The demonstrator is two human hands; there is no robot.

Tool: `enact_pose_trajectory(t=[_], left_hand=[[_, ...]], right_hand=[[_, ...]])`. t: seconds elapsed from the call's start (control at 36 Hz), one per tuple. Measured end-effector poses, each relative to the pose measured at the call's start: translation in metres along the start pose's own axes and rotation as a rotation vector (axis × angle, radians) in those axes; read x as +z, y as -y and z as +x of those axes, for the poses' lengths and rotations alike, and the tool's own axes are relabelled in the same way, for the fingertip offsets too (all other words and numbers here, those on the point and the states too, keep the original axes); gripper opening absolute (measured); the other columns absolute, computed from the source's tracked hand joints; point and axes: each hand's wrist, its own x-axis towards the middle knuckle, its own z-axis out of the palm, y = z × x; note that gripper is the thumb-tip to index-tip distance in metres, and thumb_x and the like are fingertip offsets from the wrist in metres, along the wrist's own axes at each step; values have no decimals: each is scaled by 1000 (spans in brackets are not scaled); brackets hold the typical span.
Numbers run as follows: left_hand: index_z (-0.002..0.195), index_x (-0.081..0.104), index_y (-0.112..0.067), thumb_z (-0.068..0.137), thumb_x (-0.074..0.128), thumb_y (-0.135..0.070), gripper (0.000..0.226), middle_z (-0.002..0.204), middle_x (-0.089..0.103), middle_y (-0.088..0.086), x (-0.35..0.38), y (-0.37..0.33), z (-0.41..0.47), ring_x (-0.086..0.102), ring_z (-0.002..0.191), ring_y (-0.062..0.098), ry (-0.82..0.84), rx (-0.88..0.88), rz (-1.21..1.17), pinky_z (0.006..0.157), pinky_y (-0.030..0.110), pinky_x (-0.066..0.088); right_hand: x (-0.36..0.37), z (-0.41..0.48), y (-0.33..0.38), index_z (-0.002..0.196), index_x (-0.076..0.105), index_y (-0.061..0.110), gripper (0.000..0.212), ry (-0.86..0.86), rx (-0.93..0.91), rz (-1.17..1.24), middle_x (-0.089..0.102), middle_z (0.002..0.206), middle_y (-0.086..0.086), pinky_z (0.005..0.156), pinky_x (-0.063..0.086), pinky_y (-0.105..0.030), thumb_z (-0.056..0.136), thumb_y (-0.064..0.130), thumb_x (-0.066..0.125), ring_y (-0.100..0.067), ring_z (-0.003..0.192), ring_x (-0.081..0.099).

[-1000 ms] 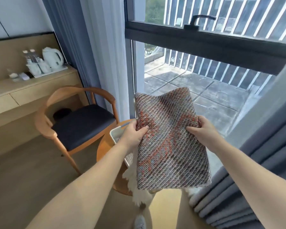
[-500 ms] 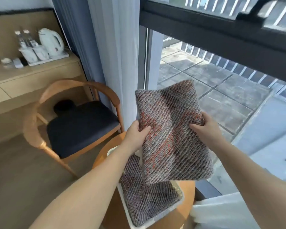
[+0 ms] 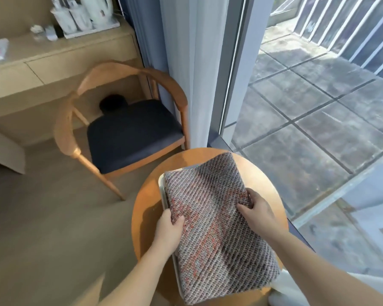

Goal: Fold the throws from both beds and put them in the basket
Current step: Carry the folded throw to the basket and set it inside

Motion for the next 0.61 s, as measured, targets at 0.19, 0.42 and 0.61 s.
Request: enact_pose_trajectory(t=[0.19,0.42,0.61], left_hand=[[122,51,-16,97,46,-24,27,112,62,2,16,20,9,60,101,23,-177,-48,144,81,35,50],[134,39,-12,97,43,-23,39,125,56,9,22,30,25,42,125,28,-305,3,494,107,42,30],[144,19,-14,90,45,-17,60,145,38,8,26,34,41,26,133,27,-356,148,684,111,42,16]], right_hand=[[17,19,-17,151,24,19,60,85,-109,-131,41,148,-3,102,41,-38,98,31,51,-26,129,46],[39,39,-22,147,18,22,52,43,-261,-569,51,123,-10,74,42,-36,100,17,39,-31,99,53],[61,38,-13,150,5,16,76,-58,-317,-884,34,139,-18,97,36,-39,85,0,39,-33,118,39]])
